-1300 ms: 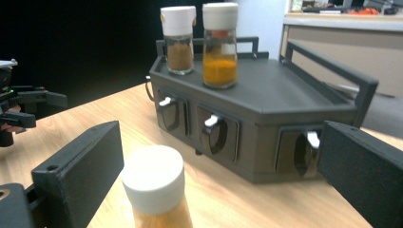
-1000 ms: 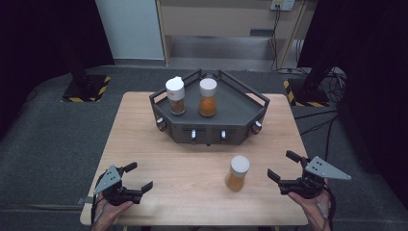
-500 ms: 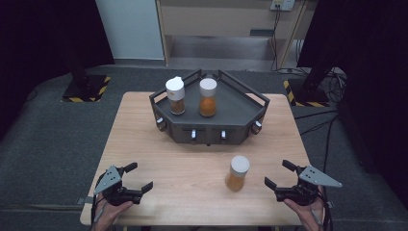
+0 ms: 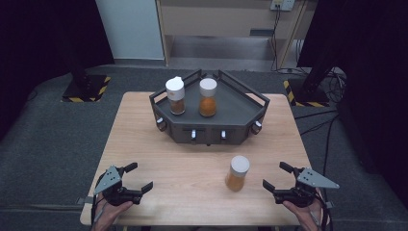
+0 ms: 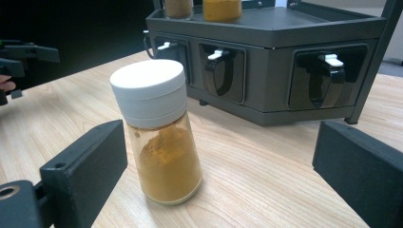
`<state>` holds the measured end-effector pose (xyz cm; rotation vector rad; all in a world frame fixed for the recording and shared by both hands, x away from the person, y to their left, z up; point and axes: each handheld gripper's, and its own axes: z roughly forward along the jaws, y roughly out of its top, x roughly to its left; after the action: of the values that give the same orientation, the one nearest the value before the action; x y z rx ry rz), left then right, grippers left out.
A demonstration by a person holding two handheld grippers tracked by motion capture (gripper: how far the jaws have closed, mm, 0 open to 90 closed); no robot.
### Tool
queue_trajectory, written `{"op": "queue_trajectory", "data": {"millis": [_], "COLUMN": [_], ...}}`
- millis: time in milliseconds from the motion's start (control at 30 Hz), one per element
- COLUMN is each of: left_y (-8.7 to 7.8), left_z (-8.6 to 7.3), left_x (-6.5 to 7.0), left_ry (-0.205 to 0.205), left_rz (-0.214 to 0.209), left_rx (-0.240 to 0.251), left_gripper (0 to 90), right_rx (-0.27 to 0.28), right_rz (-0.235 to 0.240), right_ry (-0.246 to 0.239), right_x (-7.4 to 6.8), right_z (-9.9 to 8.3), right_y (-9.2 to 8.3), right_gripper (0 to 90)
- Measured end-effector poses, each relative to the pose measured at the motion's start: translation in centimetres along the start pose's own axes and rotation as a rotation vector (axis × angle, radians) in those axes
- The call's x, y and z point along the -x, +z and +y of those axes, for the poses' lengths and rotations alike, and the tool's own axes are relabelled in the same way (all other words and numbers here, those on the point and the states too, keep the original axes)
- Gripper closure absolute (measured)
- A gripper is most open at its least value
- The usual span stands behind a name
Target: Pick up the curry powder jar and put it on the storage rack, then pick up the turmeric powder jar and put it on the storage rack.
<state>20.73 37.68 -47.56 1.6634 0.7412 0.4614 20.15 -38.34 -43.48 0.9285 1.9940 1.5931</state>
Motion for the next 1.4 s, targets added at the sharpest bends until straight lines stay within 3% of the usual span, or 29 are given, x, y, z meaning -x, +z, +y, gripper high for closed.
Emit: {"op": "queue_trajectory", "data": {"millis": [267,1400], "left_y": [0.07,0.45], "left_z": [-0.05,0.15], "left_x": [-0.06,0.01], "left_ry": [0.0,0.013], "left_rz": [-0.006,-0.024], "left_rx": [0.001,-0.018], "left_gripper": [0.6,0.6], "right_rx": [-0.006,-0.008], "right_rz": [0.028,0.003], "right_ry": [-0.016,-0.019], "right_x": [0.17,-0.23], "right_z": [-0.12,-0.02], "right_y": [0.13,0.07], "right_gripper": [4.5,1.6]}}
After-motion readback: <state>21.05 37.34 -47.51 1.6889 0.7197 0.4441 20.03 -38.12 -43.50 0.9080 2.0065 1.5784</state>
